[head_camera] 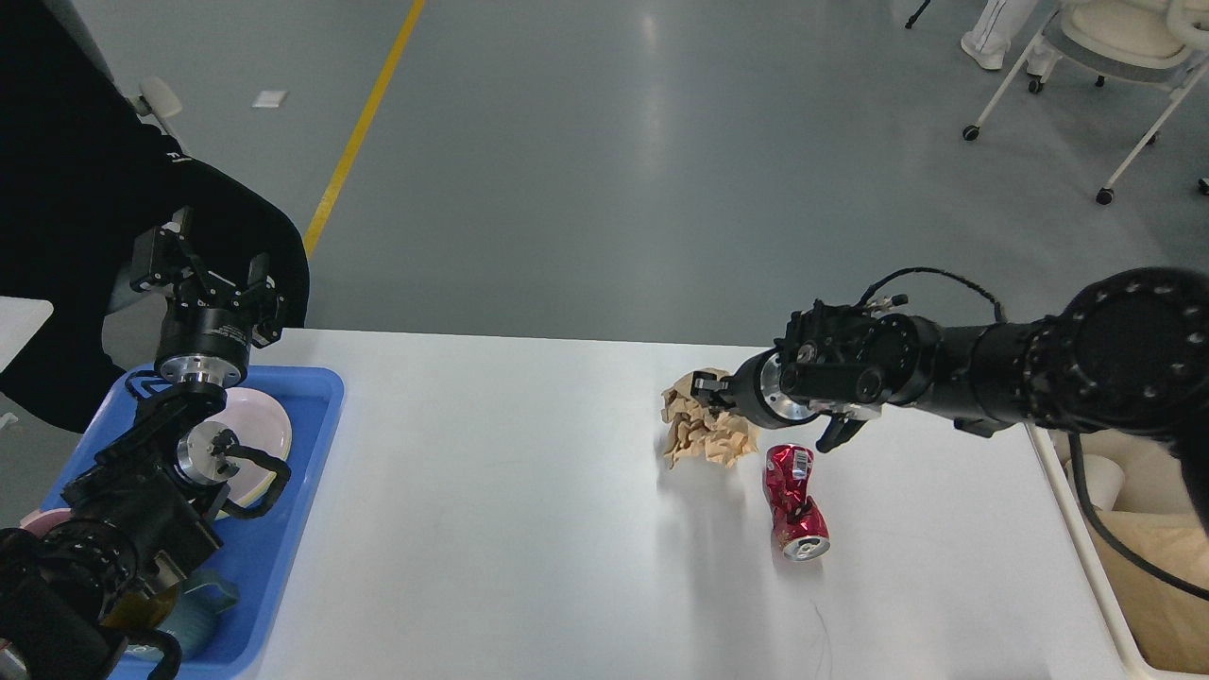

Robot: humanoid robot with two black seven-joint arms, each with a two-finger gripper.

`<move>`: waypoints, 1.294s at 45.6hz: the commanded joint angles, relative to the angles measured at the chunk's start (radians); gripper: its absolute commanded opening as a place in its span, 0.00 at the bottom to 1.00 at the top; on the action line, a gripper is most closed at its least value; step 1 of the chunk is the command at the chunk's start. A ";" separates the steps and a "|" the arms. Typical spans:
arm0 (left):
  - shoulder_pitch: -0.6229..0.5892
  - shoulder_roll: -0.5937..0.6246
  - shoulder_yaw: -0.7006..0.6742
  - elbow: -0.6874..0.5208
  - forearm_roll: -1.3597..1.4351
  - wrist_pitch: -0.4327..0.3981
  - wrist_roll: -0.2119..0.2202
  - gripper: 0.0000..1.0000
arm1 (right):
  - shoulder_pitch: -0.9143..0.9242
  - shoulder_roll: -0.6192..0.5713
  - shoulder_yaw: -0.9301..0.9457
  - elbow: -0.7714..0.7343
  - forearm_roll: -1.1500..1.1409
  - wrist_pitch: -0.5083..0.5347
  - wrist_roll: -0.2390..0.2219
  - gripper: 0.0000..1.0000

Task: Tidy desktop
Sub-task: 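Carry the crumpled paper to the white bin and release it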

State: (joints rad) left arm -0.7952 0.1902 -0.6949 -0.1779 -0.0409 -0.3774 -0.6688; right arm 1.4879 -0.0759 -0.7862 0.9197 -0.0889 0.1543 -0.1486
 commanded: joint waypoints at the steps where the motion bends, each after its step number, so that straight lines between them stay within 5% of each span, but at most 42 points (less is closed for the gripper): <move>1: 0.001 0.000 0.000 0.000 -0.001 0.000 0.000 0.96 | 0.100 -0.108 0.059 0.057 0.001 0.092 0.000 0.00; 13: 0.001 0.000 0.000 0.000 -0.001 0.000 0.000 0.96 | 0.271 -0.304 0.163 0.070 0.012 0.358 -0.002 0.00; 22: 0.001 0.000 0.000 0.000 -0.001 0.000 0.000 0.96 | 0.292 -0.416 0.170 0.056 0.006 0.393 -0.008 0.00; 38: -0.001 0.000 0.000 0.000 0.000 0.000 0.000 0.96 | -0.110 -0.449 0.165 -0.412 0.012 0.148 -0.011 0.00; 46: 0.001 0.000 0.000 0.000 0.000 0.000 0.000 0.96 | -0.311 -0.456 0.173 -0.492 0.015 -0.010 -0.011 0.00; 56: -0.001 0.000 0.000 0.000 -0.001 0.000 0.000 0.96 | -0.509 -0.449 0.177 -0.608 0.015 -0.081 -0.011 0.00; 59: 0.001 0.000 0.000 0.000 0.001 0.000 0.000 0.96 | -0.541 -0.440 0.177 -0.653 0.015 -0.102 -0.011 0.22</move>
State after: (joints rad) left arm -0.7958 0.1902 -0.6949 -0.1779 -0.0407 -0.3774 -0.6688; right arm 1.0153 -0.5289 -0.6106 0.3423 -0.0734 0.0847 -0.1597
